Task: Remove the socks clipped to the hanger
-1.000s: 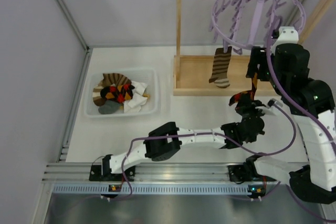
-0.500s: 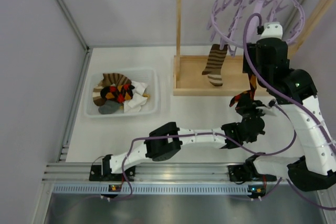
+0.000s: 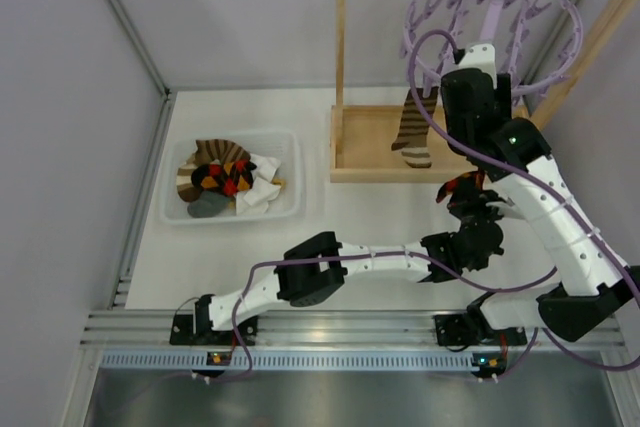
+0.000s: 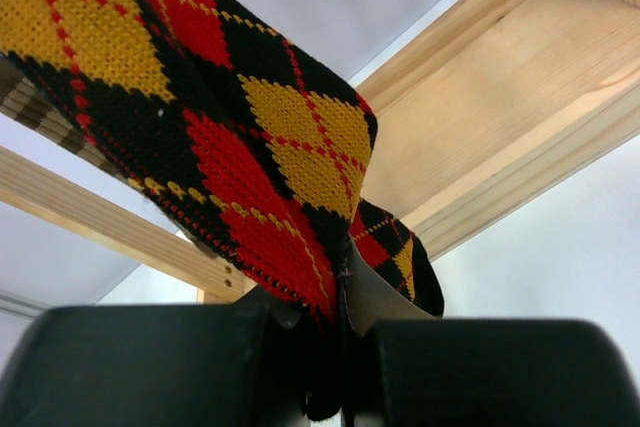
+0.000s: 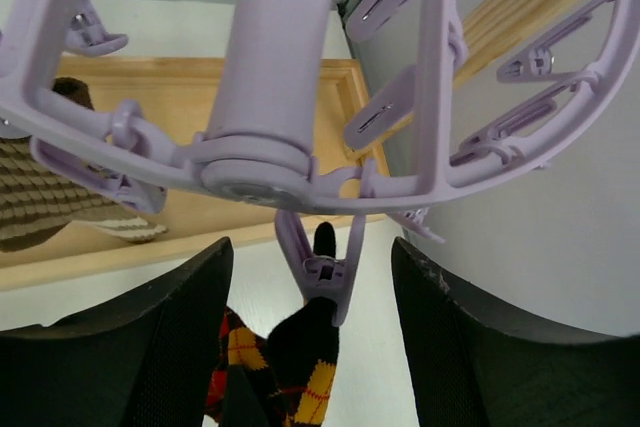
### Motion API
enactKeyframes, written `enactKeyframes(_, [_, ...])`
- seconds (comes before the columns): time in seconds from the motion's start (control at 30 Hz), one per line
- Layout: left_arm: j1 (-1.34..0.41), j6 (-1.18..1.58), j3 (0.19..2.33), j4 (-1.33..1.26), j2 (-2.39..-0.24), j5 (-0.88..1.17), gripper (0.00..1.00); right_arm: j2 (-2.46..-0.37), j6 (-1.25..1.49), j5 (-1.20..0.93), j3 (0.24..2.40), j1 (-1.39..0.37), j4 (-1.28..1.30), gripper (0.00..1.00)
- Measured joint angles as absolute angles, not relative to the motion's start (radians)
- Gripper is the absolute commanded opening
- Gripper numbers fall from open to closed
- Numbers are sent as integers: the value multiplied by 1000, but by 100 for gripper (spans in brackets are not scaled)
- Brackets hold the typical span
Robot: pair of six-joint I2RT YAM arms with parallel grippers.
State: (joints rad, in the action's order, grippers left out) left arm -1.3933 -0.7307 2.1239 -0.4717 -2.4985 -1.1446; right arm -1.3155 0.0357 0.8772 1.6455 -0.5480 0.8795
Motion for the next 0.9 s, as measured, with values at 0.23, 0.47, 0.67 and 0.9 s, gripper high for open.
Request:
enactKeyframes(0.23, [-1393, -724, 2115, -472, -2498, -1142, 0, -1302, -17, 952, 1570, -548, 781, 60])
enactKeyframes(0.47, [-1393, -707, 2094, -480, -2498, -1142, 0, -1303, -59, 992, 1551, -548, 707, 54])
enactKeyframes(0.67, [-1392, -704, 2088, -487, -2497, -1142, 0, -1304, -88, 1015, 1551, -548, 666, 50])
enactKeyframes(0.9, [-1391, -698, 2077, -489, -2492, -1142, 0, -1314, -104, 1028, 1551, -548, 651, 39])
